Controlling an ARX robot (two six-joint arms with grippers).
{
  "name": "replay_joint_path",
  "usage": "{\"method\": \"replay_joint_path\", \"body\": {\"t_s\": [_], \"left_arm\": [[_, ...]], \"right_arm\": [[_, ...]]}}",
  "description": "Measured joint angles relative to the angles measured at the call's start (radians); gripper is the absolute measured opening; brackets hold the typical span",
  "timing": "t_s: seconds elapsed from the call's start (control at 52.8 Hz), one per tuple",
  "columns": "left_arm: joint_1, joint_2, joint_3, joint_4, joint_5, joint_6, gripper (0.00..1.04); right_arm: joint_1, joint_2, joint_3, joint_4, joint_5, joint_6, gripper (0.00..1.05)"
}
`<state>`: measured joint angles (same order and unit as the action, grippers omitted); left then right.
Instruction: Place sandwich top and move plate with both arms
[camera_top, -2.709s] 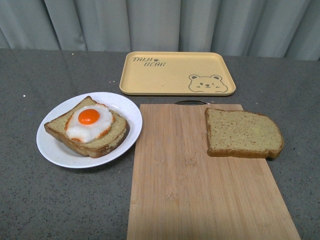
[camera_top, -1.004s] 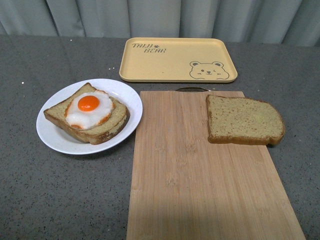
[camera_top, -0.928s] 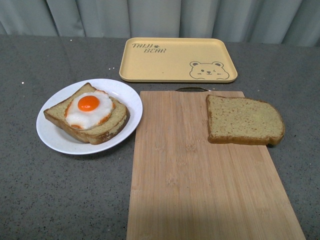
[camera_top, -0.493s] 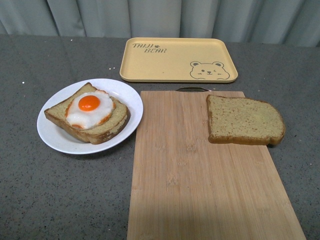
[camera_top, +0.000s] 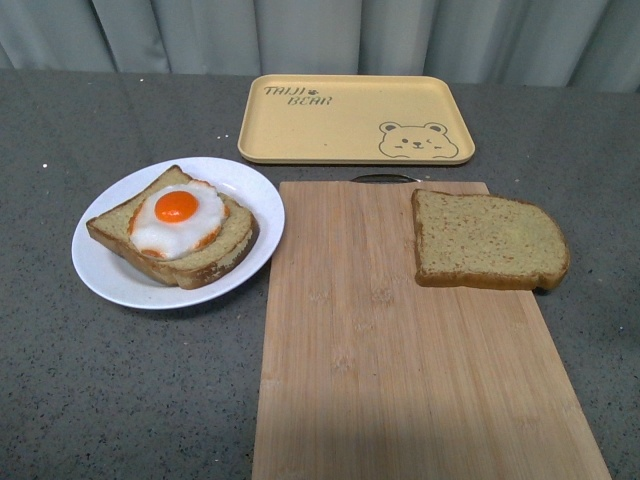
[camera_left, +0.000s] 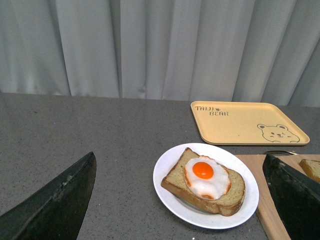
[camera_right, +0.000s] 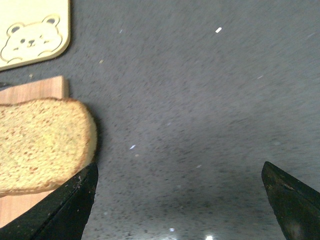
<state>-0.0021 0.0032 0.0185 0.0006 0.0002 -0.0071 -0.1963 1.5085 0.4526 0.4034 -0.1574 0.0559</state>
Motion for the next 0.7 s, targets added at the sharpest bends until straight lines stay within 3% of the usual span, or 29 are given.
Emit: {"method": "replay_joint_path", "body": {"t_s": [0.114,0.341,0.701], "left_arm": [[0.0,0.0,0.0,0.0,0.0,0.0,0.98],[0.0,0.0,0.0,0.0,0.0,0.0,0.98],[0.0,0.0,0.0,0.0,0.0,0.0,0.98]], "right_arm": [[0.012,0.18,0.116,-0.062,-0.151,0.071,0.95],[0.032,0.381,0.275,-0.159,-0.325,0.185,0.95],[0.089,0.567,0.441,-0.196,-0.479,0.361,0.95]]}}
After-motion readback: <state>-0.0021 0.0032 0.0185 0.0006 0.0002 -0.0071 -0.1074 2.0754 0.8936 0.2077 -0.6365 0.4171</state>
